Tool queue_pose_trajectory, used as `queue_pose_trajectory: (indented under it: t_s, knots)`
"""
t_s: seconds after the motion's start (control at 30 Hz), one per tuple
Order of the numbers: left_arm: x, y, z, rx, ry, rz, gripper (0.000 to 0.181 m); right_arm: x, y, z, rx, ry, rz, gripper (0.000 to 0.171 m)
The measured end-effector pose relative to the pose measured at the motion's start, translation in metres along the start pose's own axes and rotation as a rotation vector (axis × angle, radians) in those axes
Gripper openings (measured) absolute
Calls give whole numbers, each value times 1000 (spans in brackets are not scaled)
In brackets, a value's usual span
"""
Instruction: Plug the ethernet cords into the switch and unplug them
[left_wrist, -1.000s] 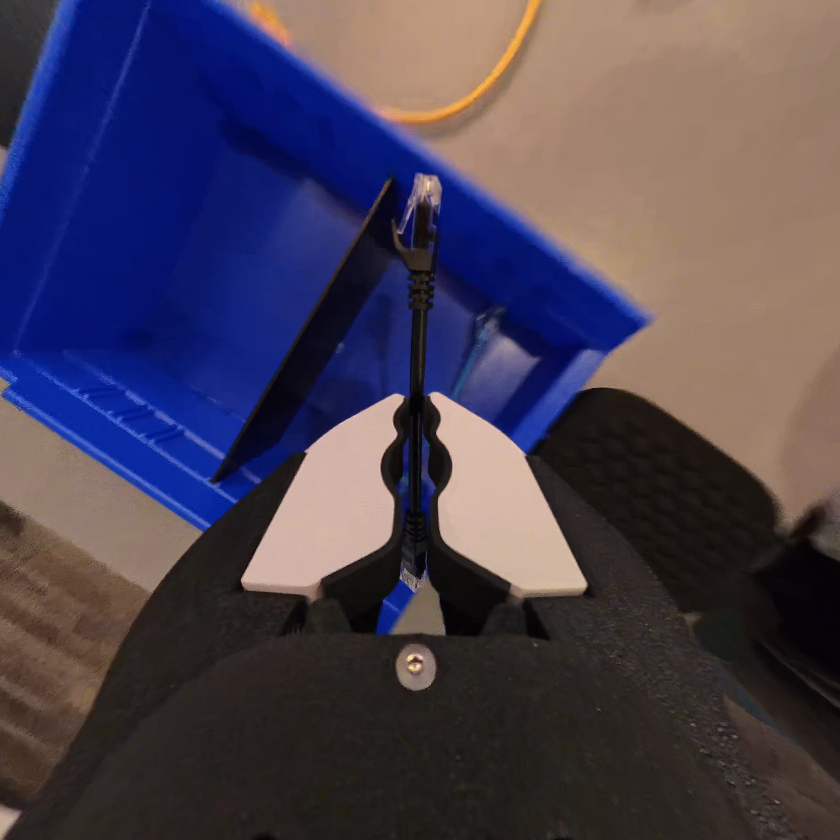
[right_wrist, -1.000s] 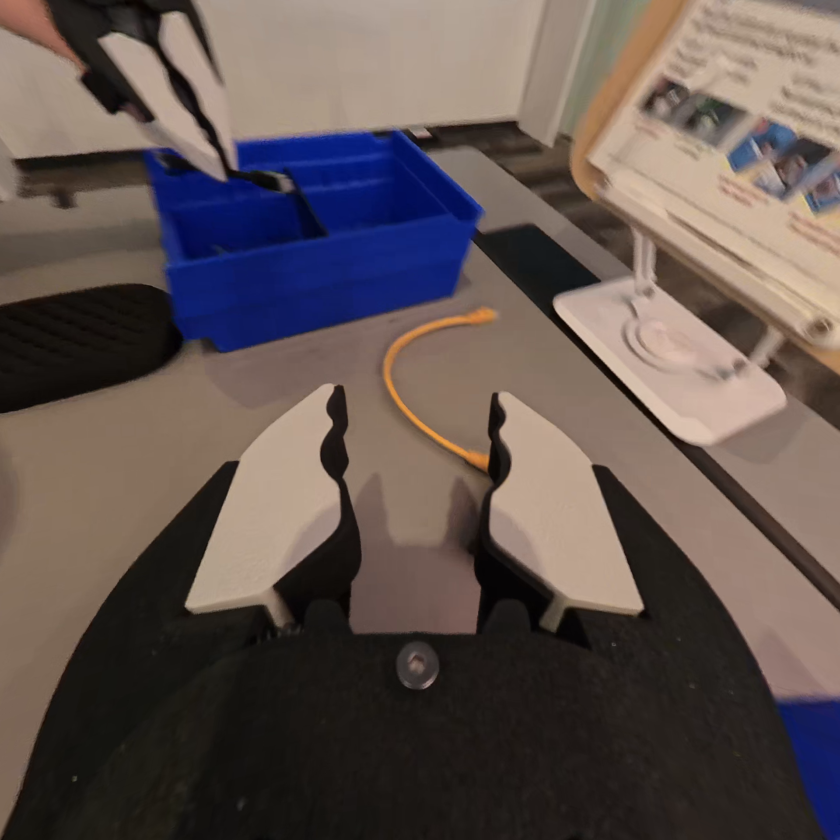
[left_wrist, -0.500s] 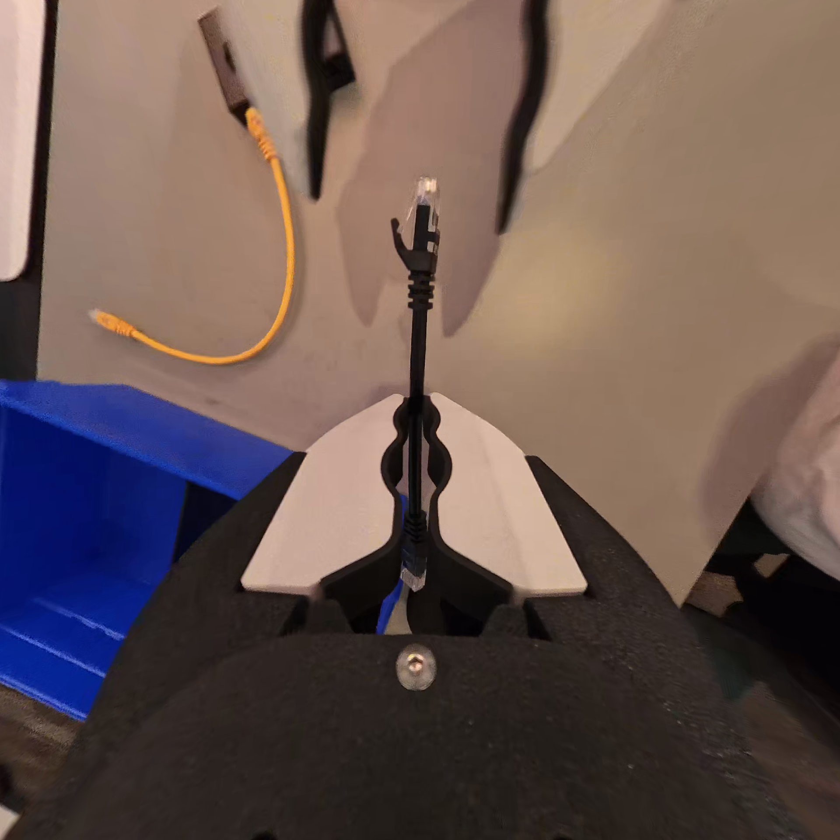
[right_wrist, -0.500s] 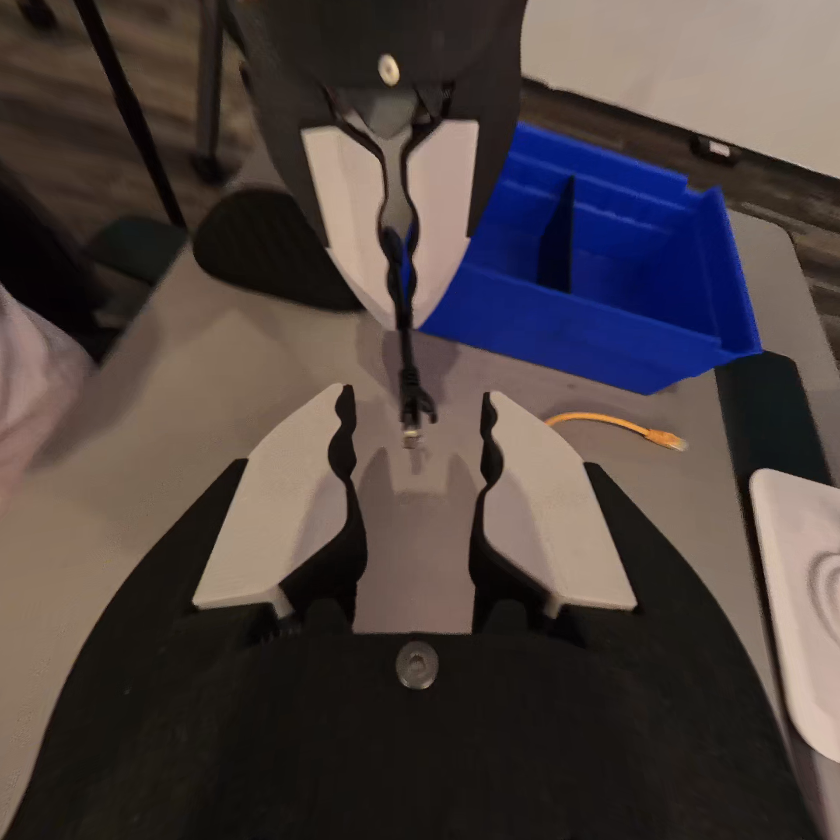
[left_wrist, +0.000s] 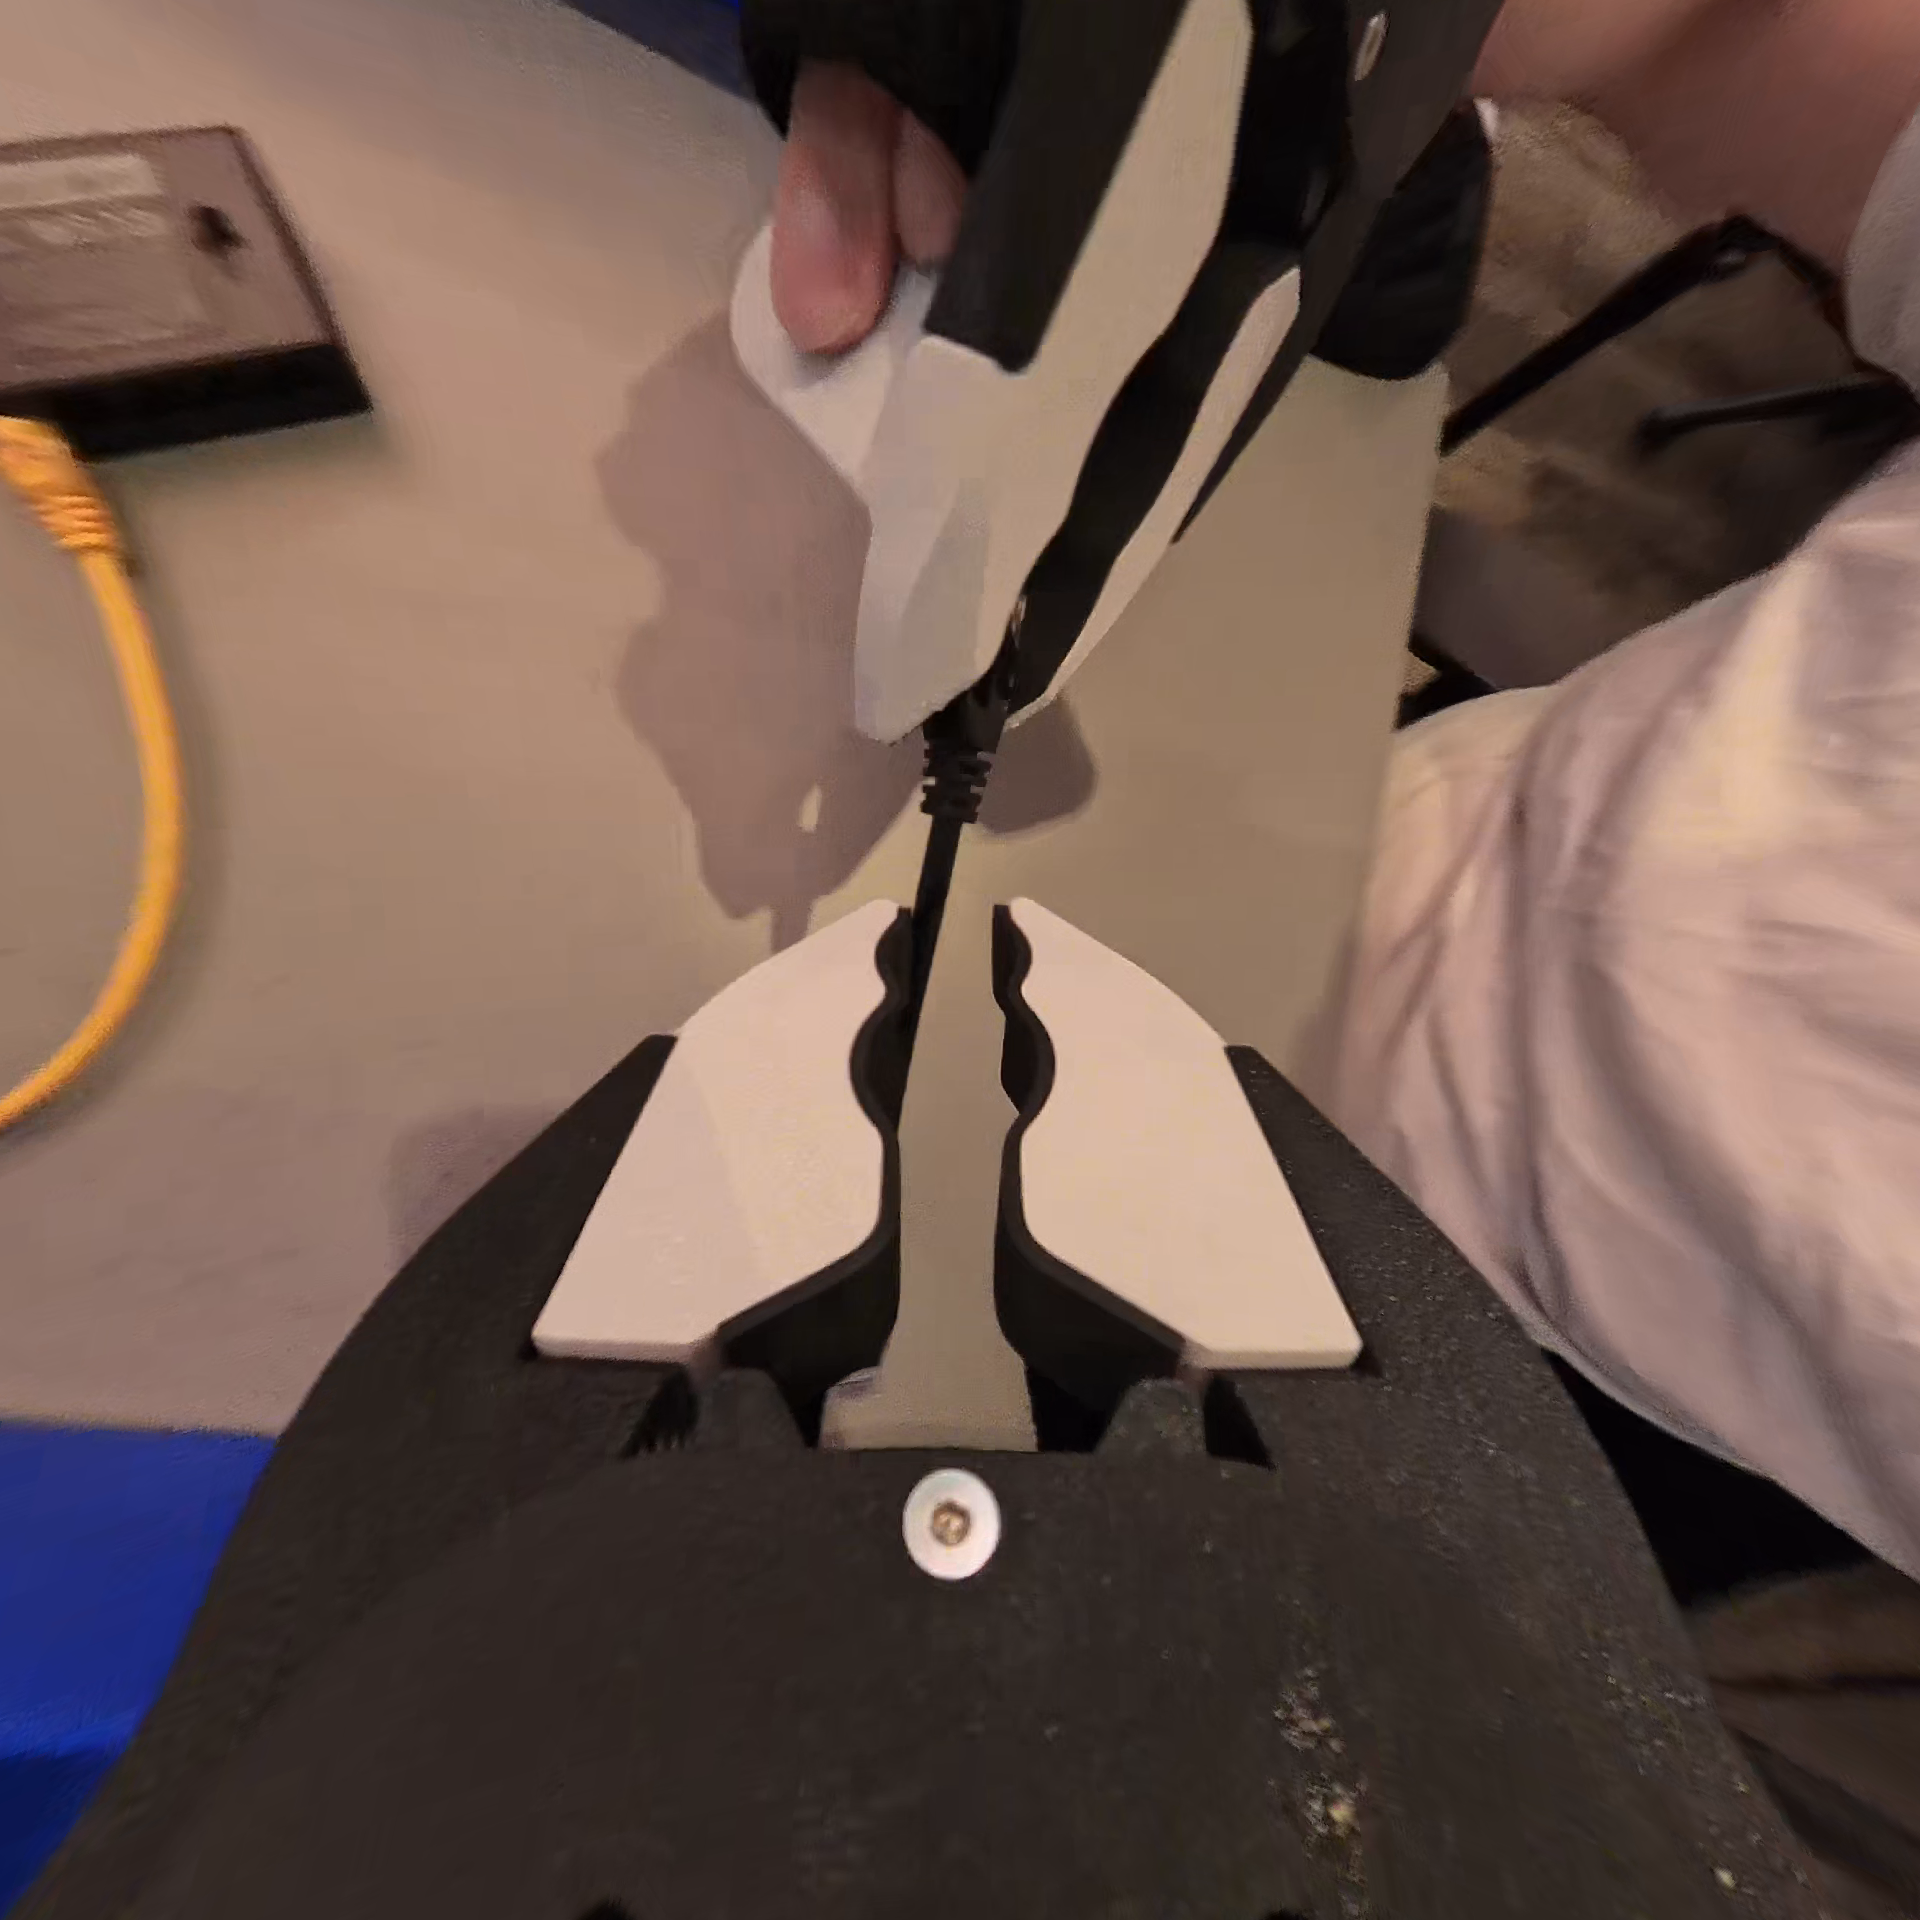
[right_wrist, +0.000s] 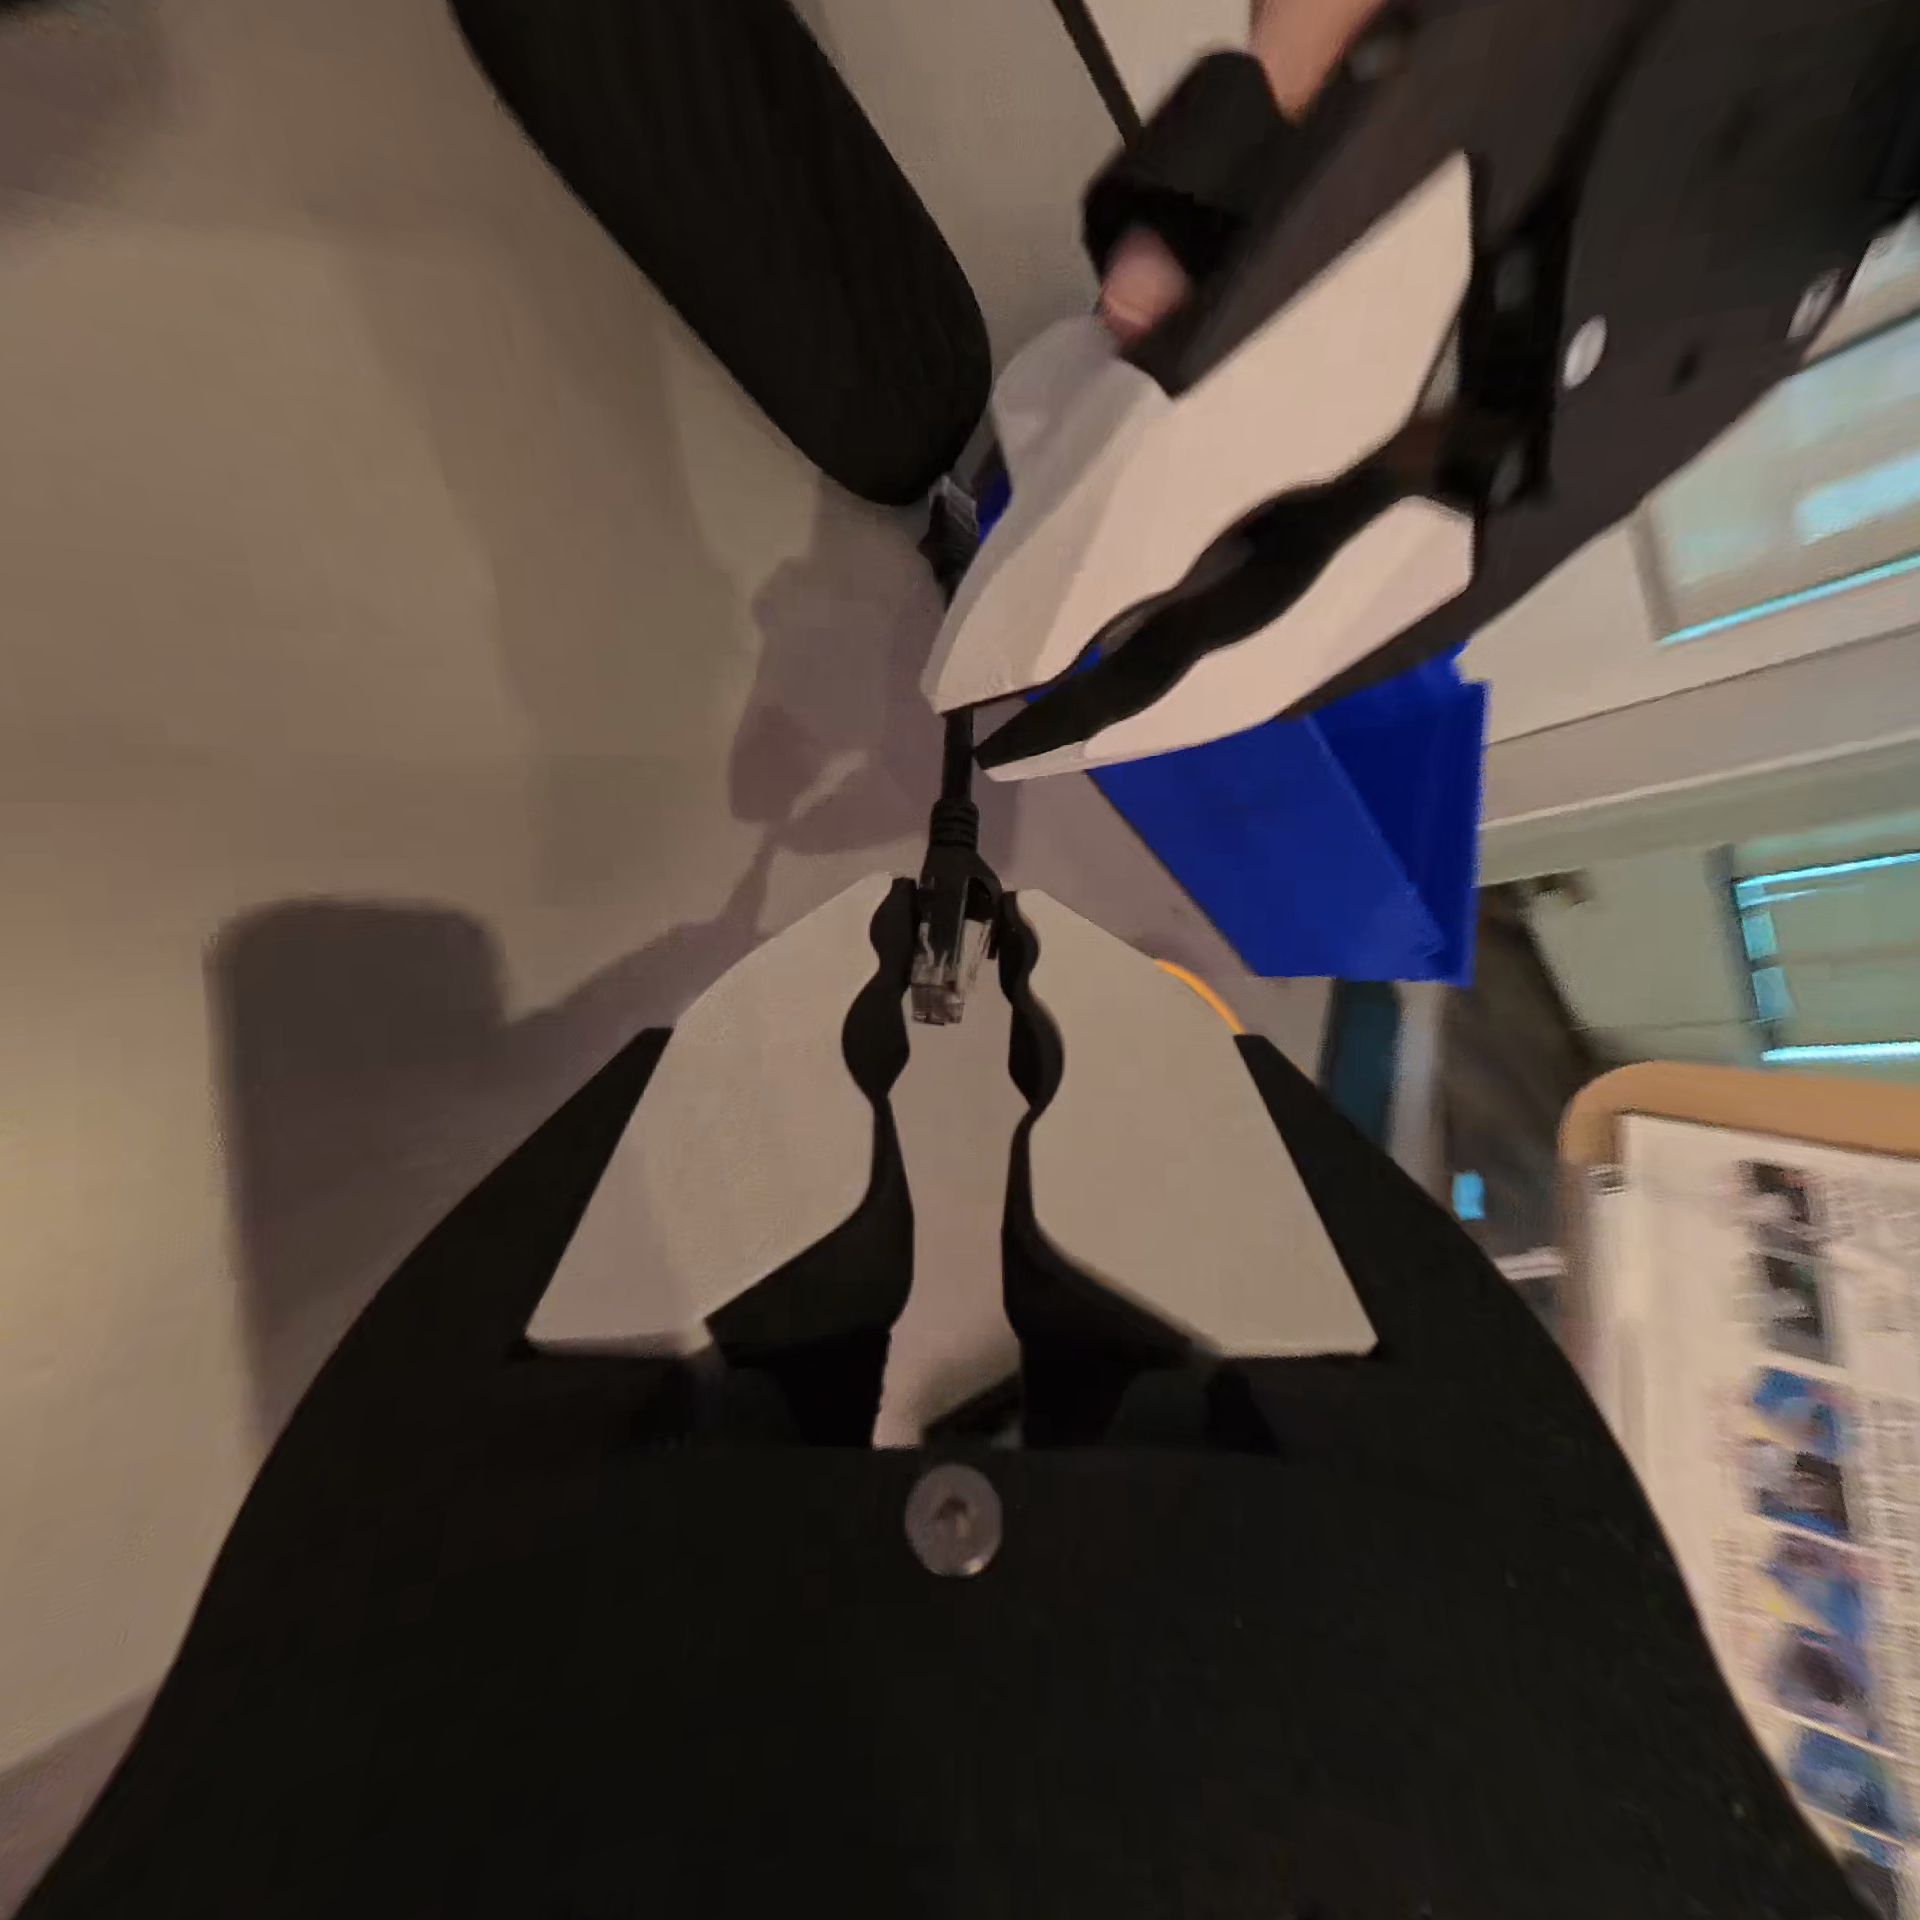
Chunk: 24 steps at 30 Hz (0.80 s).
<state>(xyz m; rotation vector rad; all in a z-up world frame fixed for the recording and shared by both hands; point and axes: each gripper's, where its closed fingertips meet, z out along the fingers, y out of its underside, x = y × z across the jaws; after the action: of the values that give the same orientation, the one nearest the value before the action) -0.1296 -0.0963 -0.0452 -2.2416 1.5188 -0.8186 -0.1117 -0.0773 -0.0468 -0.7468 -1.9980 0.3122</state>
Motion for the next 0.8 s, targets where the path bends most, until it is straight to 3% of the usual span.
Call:
queue_pose_trajectory:
  t_s: [0.2, 0.27, 0.33, 0.4, 0.43, 0.5, 0.6, 0.7, 0.8]
  knots:
    - [21, 5, 26, -38, 124, 62, 17, -16, -17, -12, 30, 76, -178, 14]
    - [25, 6, 34, -54, 154, 67, 0, -12, -16, -17, 28, 109, -187, 14]
    - [24, 2, 40, -30, 139, 80, 0, -12, -9, -19, 16, 108, -168, 14]
    - [18, -1, 43, -11, 99, 62, 0, -12, 1, -18, 2, 88, -58, 18]
    - [11, -1, 44, -2, 59, 30, 0, -12, 9, -17, -11, 70, 25, 31]
    - [-18, 4, 45, -10, -113, -36, 0, -6, 27, -18, -34, 77, 196, 41]
    - [-66, 27, 44, -99, -391, -112, 0, 8, 53, -24, -63, 101, 465, 35]
    - [-87, 48, 56, -185, -455, -203, 0, 28, 91, -33, -208, 219, 716, 34]
    - [-100, 50, 69, -198, -486, -218, 0, 26, 97, -32, -246, 200, 883, 33]
